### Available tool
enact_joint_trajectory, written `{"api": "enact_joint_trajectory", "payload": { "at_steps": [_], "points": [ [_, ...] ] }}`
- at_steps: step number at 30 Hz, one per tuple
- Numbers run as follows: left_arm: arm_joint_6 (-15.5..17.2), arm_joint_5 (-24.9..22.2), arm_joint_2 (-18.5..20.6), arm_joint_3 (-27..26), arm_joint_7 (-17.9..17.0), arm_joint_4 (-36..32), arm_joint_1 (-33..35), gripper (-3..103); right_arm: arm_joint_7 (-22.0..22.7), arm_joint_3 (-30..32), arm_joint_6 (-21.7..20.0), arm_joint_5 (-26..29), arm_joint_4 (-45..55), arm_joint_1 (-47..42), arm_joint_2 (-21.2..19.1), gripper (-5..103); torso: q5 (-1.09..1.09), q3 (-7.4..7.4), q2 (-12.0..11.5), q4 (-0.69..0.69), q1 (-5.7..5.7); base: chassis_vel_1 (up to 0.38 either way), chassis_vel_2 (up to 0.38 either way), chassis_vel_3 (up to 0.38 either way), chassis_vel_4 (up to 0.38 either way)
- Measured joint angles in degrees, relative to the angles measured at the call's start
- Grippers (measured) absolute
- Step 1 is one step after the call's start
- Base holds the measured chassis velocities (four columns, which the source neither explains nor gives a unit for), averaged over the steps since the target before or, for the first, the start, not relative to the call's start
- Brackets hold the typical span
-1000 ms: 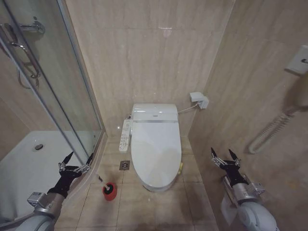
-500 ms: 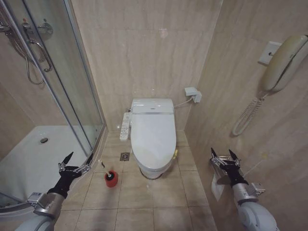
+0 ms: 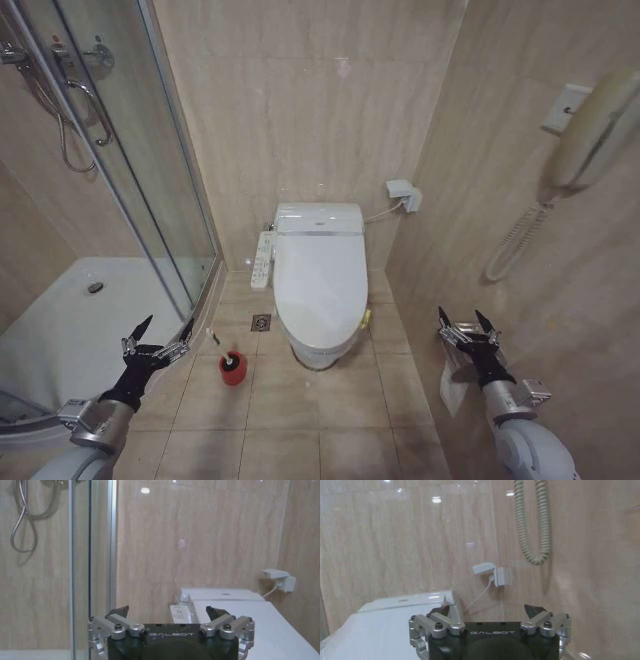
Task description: Open the toilet lid, clean the toilet bowl with a toilet brush, close the toilet lid, and flush.
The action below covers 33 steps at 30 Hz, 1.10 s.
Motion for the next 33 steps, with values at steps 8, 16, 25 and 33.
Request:
{"api": "enact_joint_trajectory", "payload": {
  "at_steps": [8,16,25,33],
  "points": [
    [0.0,0.0,0.0,0.0,0.0,0.0,0.0,100,0.0,0.0,0.0,0.0,0.0,0.0,0.0,100,0.0,0.0,0.0,0.01,-0.01,0.109,-0.111,-0.086,0.092],
    [0.0,0.0,0.0,0.0,0.0,0.0,0.0,100,0.0,0.0,0.0,0.0,0.0,0.0,0.0,100,0.02,0.02,0.0,0.01,0.05,-0.032,0.045,0.047,-0.022],
    [0.0,0.0,0.0,0.0,0.0,0.0,0.0,100,0.0,0.0,0.0,0.0,0.0,0.0,0.0,100,0.01,-0.01,0.0,-0.01,-0.02,0.096,-0.093,-0.088,0.082],
    [0.0,0.0,0.0,0.0,0.0,0.0,0.0,100,0.0,0.0,0.0,0.0,0.0,0.0,0.0,100,0.01,0.01,0.0,0.01,0.02,0.028,-0.026,-0.034,0.045]
  ]
}}
